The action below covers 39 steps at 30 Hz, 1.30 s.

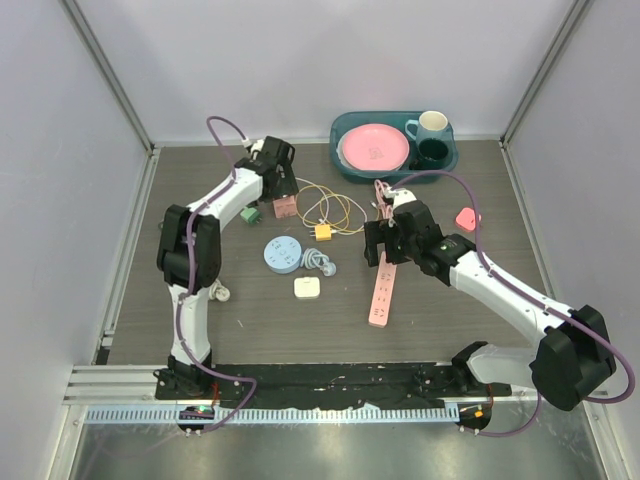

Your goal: Insert the plug

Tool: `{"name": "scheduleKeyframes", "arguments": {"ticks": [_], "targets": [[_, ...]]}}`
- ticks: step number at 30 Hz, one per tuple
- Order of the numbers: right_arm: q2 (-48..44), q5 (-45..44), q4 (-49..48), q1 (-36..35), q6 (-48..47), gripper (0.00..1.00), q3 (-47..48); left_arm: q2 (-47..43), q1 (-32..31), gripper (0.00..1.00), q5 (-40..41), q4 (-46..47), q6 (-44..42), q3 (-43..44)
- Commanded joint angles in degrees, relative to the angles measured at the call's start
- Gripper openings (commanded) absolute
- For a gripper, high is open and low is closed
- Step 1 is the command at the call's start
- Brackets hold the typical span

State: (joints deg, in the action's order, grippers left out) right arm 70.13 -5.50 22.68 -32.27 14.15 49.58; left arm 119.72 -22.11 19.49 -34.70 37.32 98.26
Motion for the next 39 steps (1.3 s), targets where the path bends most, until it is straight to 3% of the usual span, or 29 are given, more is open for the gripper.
{"name": "scheduleKeyframes", "arguments": {"ticks": [1,10,20,24,30,39], "targets": [[-0.17,-1.01,-2.81,0.10,0.70,1.00,-0.01,-4.58,-0.22,0.97,1.43,2.00,0.38,0.00],[-0.43,-1.36,-2.81,0.02,0.79,1.00,-0.45,-5.73,-0.74,0.97,-1.56,6.48,-0.14,-1.23],[-0.08,-1.27,-2.90,0.02,0.70,1.00,-0.54,1.47,-1.27,0.97,-2.61,1.39,-2.78,3.08],[0.18,-0.74,-2.90,0.02,0.61,1.00,-0.45,2.44,-1.36,0.91,-2.26,1.12,-3.22,2.73],[0.62,0.13,-3.08,0.02,0.53,1.00,-0.36,3.41,-1.45,0.79,-2.87,0.16,-3.57,3.08],[0.01,0.31,-3.08,0.02,1.84,1.00,0.42,-2.11,-1.36,0.23,-6.03,-0.72,-5.85,1.68]]}}
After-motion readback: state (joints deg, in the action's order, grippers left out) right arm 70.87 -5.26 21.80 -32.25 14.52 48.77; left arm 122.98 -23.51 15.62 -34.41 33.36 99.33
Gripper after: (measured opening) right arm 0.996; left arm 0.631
